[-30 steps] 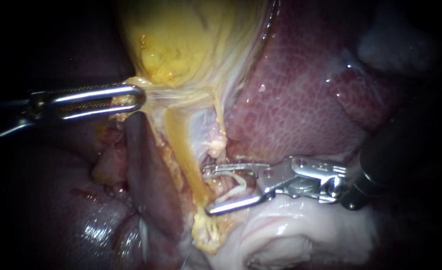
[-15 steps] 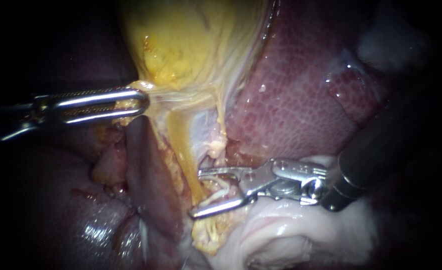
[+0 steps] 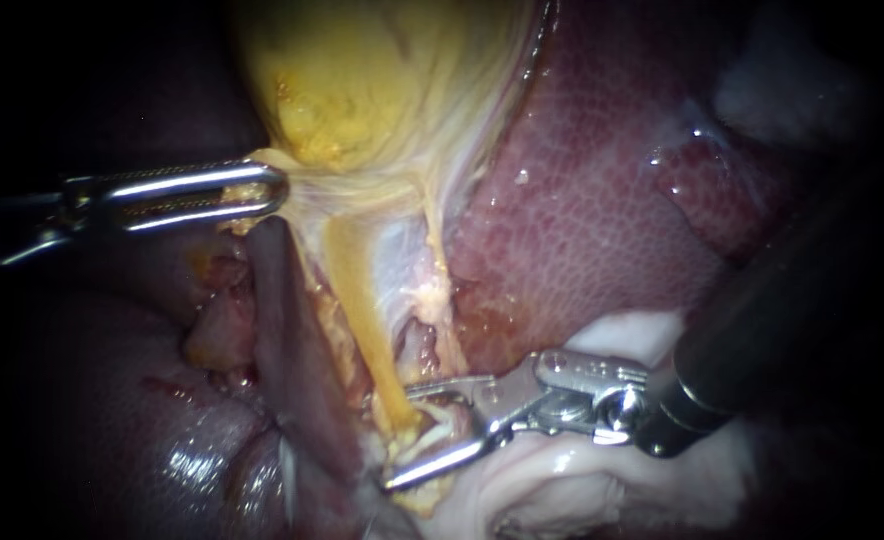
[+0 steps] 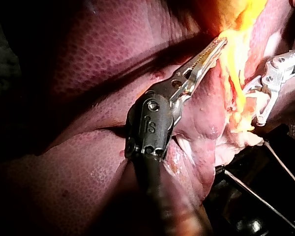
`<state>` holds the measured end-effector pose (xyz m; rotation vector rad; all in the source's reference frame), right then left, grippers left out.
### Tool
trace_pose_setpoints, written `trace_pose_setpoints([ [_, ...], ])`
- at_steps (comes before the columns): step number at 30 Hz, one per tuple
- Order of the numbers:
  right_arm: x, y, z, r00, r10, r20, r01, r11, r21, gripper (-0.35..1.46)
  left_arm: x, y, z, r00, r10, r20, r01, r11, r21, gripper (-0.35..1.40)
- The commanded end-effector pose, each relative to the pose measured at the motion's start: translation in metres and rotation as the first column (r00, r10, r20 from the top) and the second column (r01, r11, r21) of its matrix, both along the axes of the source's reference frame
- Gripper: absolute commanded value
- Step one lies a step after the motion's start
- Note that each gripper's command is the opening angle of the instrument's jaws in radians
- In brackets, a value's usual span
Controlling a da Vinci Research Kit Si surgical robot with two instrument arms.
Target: Clipping first clip left tube
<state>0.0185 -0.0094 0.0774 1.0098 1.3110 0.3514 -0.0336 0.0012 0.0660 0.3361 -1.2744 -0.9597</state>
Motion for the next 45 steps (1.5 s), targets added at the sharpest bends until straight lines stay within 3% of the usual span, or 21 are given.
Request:
trace_pose_setpoints([
  [1, 0.0000, -0.0001, 0.0000, 1.0000, -0.002, -0.001, 0.002, 1.000, 0.001, 0.58, 0.0002, 0.0001, 0.0003, 1.0000, 0.000, -0.002, 0.000, 1.000, -0.002, -0.35],
  [6, 0.0002, -0.0002, 0.0001, 0.9999, -0.012, -0.006, 0.013, 1.000, 0.013, 0.58, 0.0002, 0.0007, 0.0012, 1.0000, -0.001, -0.006, 0.001, 1.000, -0.008, -0.35],
  [13, 0.0019, -0.0009, 0.0009, 0.9995, -0.028, -0.014, 0.028, 1.000, 0.011, 0.57, -0.0021, 0.0011, 0.0014, 1.0000, -0.004, -0.005, 0.004, 1.000, -0.007, -0.35],
  [17, 0.0032, -0.0010, 0.0014, 0.9997, -0.022, -0.009, 0.022, 1.000, 0.008, 0.57, -0.0035, 0.0012, 0.0012, 1.0000, 0.004, 0.003, -0.004, 1.000, -0.006, -0.35],
  [24, 0.0040, -0.0008, 0.0021, 0.9999, -0.010, -0.002, 0.010, 1.000, 0.004, 0.53, -0.0040, 0.0011, 0.0010, 1.0000, 0.007, 0.006, -0.007, 1.000, -0.005, -0.35],
  [25, 0.0038, -0.0008, 0.0022, 0.9999, -0.011, -0.003, 0.011, 1.000, 0.005, 0.48, -0.0039, 0.0011, 0.0010, 1.0000, 0.007, 0.006, -0.007, 1.000, -0.005, -0.35],
  [26, 0.0033, -0.0007, 0.0024, 0.9999, -0.014, -0.005, 0.014, 1.000, 0.005, 0.31, -0.0039, 0.0011, 0.0010, 1.0000, 0.007, 0.006, -0.007, 1.000, -0.005, -0.35],
  [28, 0.0023, -0.0005, 0.0025, 0.9971, -0.073, -0.021, 0.073, 0.997, 0.008, -0.11, -0.0037, 0.0010, 0.0010, 0.9999, 0.008, 0.007, -0.008, 1.000, -0.005, -0.35],
  [29, 0.0021, -0.0004, 0.0025, 0.9969, -0.079, 0.004, 0.079, 0.997, -0.003, -0.35, -0.0036, 0.0010, 0.0010, 0.9999, 0.008, 0.007, -0.008, 1.000, -0.005, -0.35],
  [45, 0.0019, -0.0005, 0.0030, 0.9957, -0.093, 0.000, 0.093, 0.996, -0.004, -0.35, -0.0033, 0.0008, 0.0011, 0.9999, 0.010, 0.007, -0.010, 1.000, -0.007, -0.35],
])
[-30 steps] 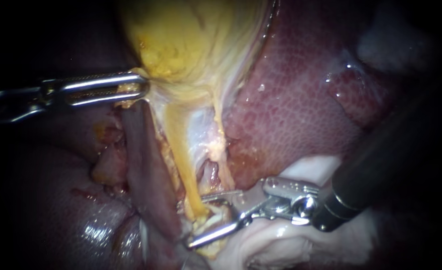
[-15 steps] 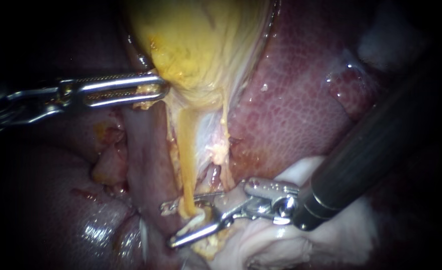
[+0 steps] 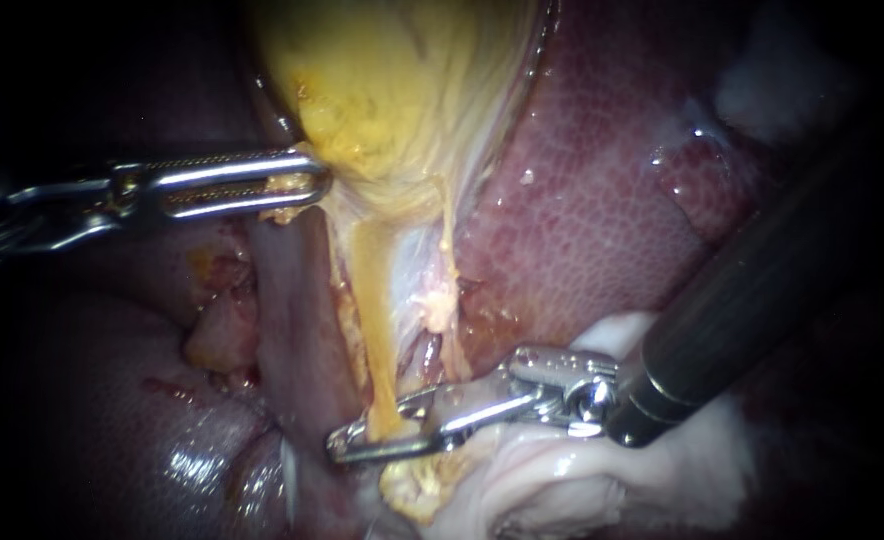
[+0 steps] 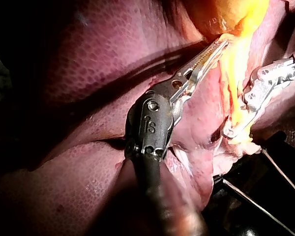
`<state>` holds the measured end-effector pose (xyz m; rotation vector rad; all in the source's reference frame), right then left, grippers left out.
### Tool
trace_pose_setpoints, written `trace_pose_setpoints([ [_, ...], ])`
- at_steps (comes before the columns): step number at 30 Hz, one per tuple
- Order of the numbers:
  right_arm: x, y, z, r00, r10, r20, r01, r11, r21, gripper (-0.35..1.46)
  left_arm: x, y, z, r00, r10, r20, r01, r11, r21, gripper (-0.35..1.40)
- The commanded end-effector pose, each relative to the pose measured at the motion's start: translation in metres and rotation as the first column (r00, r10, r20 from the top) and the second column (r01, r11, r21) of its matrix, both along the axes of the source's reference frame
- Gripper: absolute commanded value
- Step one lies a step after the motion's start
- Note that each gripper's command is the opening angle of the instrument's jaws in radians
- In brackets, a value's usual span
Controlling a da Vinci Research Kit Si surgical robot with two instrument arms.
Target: Clipping first clip left tube
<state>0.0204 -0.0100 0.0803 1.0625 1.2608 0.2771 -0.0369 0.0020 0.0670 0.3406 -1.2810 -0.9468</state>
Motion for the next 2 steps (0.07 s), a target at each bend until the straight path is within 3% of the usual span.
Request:
trace_pose_setpoints([
  [1, -0.0001, 0.0001, 0.0001, 1.0000, -0.001, 0.001, 0.001, 1.000, 0.001, -0.35, 0.0000, 0.0000, 0.0000, 1.0000, 0.000, 0.000, 0.000, 1.000, 0.000, -0.35],
  [2, -0.0001, 0.0001, 0.0001, 1.0000, -0.001, 0.001, 0.001, 1.000, 0.001, -0.35, 0.0000, 0.0000, 0.0000, 1.0000, 0.000, 0.000, 0.000, 1.000, 0.000, -0.35],
])
